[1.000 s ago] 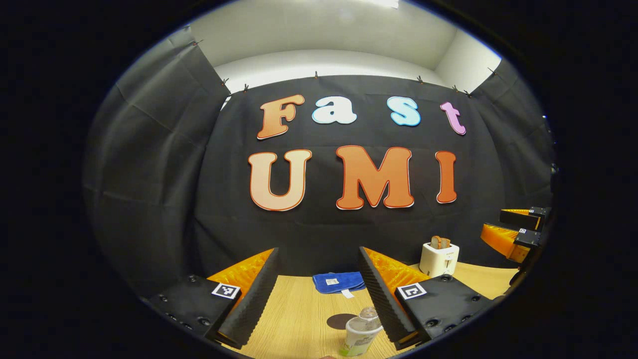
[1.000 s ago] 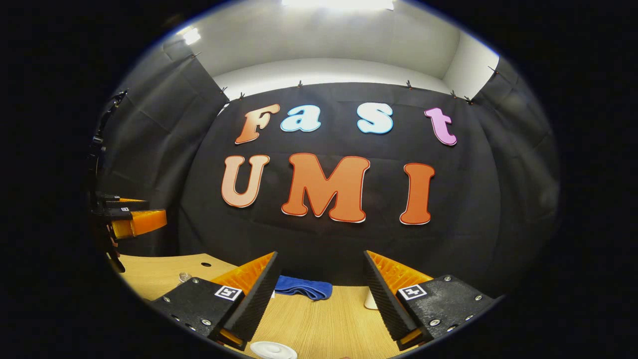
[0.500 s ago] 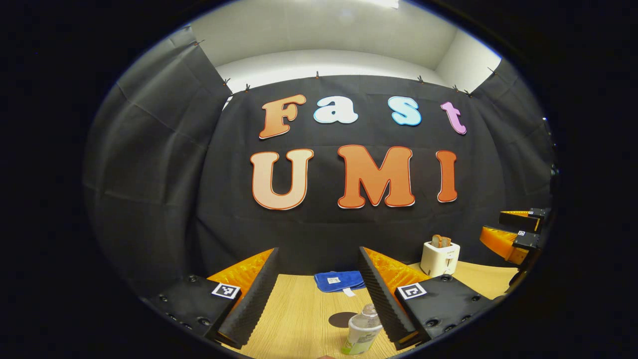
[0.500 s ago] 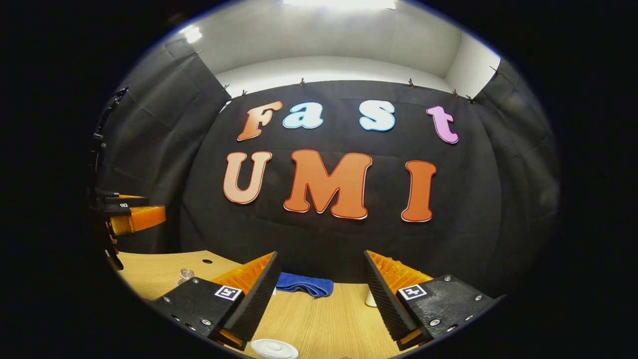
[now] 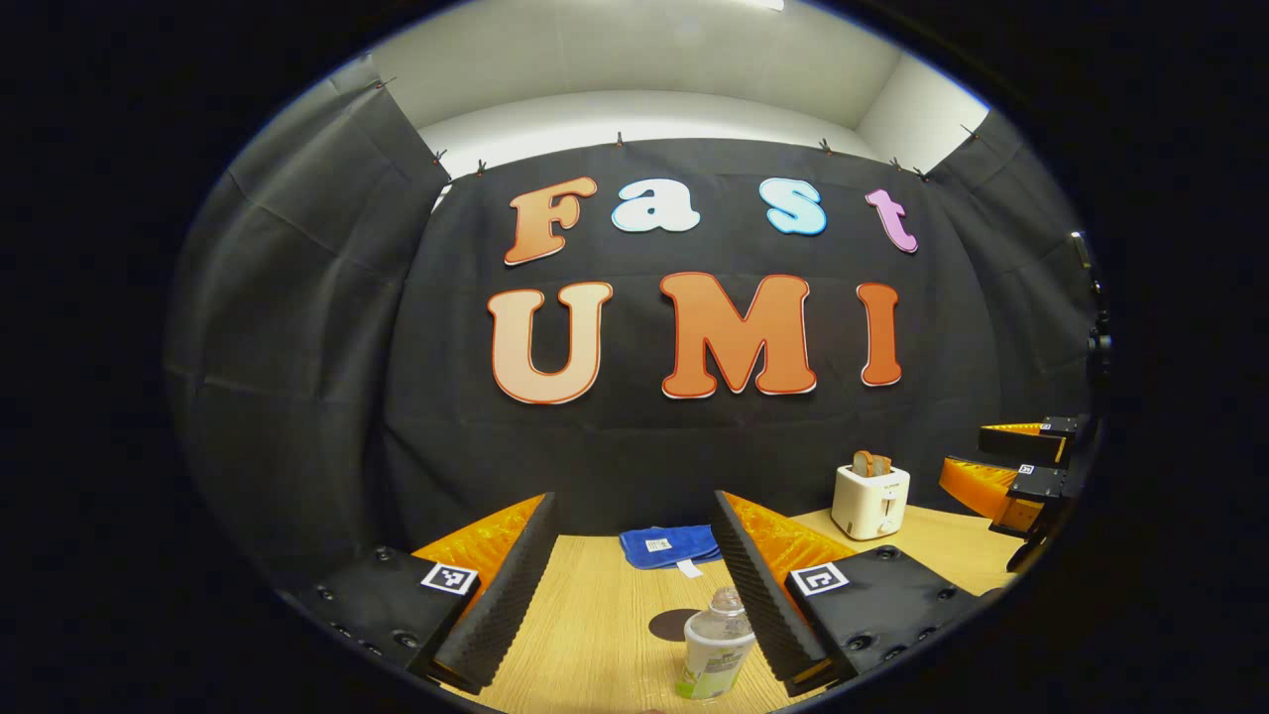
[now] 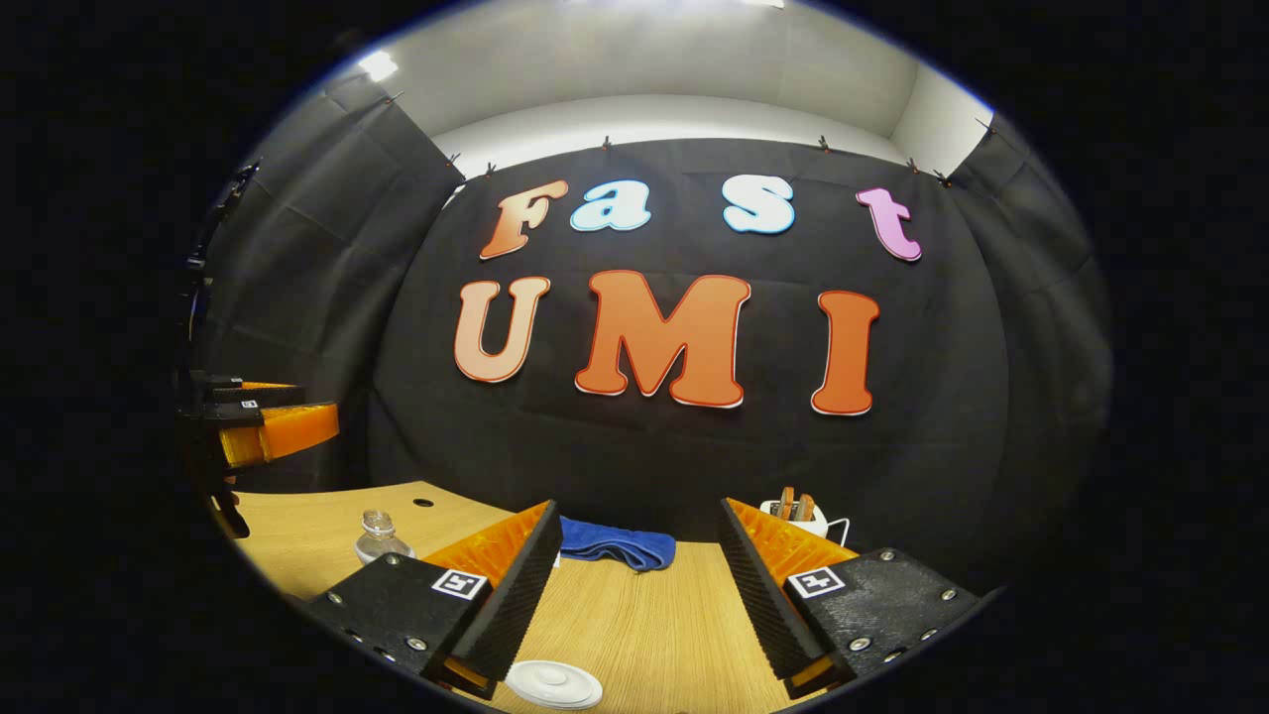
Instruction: Open the teacup lid with one hand, grasp the water bottle and pour water into the teacup with the other hand; after pouring, place the water bottle on the coaster and then close the teacup lid.
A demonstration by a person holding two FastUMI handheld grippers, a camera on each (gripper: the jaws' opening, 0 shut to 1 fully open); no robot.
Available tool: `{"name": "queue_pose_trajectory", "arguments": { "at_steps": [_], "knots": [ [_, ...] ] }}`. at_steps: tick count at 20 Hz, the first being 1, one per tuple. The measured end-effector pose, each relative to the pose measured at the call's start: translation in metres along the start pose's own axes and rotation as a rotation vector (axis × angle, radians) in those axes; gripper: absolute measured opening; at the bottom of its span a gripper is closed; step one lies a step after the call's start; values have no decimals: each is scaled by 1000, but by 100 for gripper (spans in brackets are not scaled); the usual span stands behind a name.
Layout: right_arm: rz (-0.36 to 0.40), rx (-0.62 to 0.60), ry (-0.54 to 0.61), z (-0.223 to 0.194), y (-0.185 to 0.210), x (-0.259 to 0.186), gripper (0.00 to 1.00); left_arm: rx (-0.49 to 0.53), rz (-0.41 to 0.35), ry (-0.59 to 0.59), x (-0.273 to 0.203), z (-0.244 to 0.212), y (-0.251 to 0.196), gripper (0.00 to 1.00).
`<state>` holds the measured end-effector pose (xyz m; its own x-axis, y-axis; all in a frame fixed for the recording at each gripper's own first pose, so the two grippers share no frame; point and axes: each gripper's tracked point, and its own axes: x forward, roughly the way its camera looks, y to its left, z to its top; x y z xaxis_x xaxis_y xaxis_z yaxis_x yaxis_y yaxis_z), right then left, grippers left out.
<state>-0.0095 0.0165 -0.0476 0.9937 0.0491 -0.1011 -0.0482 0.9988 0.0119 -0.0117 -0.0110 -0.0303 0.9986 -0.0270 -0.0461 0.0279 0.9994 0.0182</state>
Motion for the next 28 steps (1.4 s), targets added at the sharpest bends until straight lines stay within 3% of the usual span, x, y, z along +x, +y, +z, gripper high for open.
{"name": "queue_pose_trajectory", "arguments": {
  "at_steps": [9,17,23,28],
  "knots": [
    [91,2,198,-82,27,-2,90,27,-57,51,-11,-43,-17,99],
    [219,-21,317,-140,61,-12,90,51,-50,112,-14,-75,-20,99],
    [260,-27,411,-181,71,-16,78,66,-37,144,-15,-90,-16,99],
    [273,-54,441,-194,74,-16,59,78,-38,160,-15,-97,-18,99]
  ]
}}
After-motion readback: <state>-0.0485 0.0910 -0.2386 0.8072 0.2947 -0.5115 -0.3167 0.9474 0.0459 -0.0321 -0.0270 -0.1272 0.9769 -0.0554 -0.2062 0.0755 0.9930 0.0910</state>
